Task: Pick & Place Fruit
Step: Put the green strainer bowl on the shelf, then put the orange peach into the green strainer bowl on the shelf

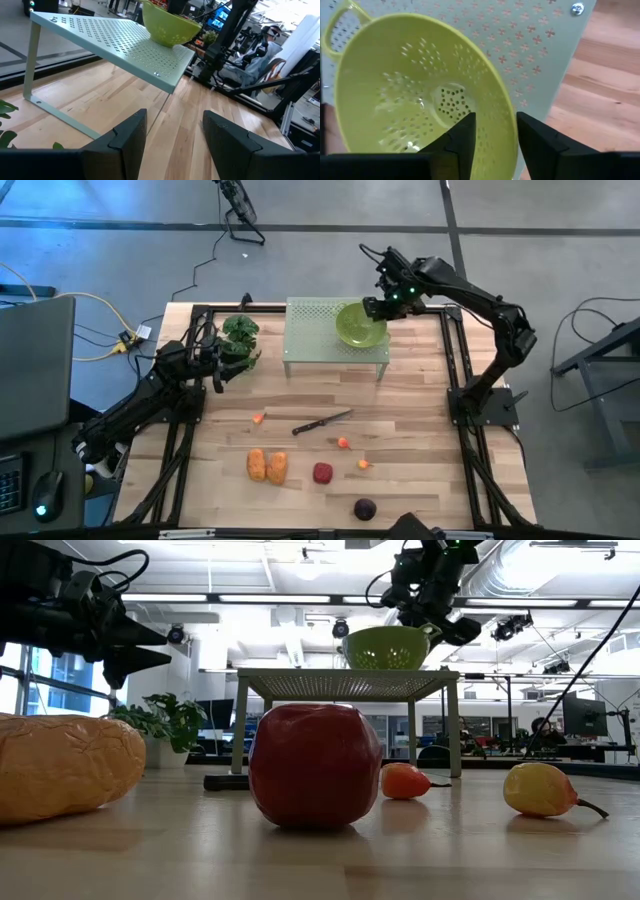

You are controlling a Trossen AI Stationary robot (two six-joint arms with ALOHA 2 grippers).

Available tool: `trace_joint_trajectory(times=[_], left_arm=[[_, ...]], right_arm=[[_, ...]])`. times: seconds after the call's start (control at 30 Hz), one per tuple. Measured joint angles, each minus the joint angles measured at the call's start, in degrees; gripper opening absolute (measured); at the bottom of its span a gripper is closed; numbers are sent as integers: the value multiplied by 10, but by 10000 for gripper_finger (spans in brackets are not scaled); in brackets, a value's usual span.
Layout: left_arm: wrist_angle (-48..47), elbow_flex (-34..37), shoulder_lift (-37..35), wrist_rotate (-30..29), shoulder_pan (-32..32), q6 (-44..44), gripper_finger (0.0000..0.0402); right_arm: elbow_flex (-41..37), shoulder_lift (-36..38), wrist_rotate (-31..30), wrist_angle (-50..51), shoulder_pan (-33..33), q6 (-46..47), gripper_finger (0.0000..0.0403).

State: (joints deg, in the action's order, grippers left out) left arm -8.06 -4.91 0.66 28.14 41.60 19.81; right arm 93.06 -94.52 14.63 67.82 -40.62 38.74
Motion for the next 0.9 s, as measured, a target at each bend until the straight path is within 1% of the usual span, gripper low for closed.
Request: trace_joint_trajectory(times=[0.07,0.47,0.7,0.9], left_arm=[[0,0,0,2,0,0,191],[0,0,0,3,0,0,191],[1,0,0,5,0,0,191],[1,0,0,5,0,0,191]], right_arm=[[0,0,8,-2,-6,0,143],[0,7,9,-8,-8,-44,144],[0,53,5,-24,-8,-58,144],[0,113,3,-31,-8,-70,144]])
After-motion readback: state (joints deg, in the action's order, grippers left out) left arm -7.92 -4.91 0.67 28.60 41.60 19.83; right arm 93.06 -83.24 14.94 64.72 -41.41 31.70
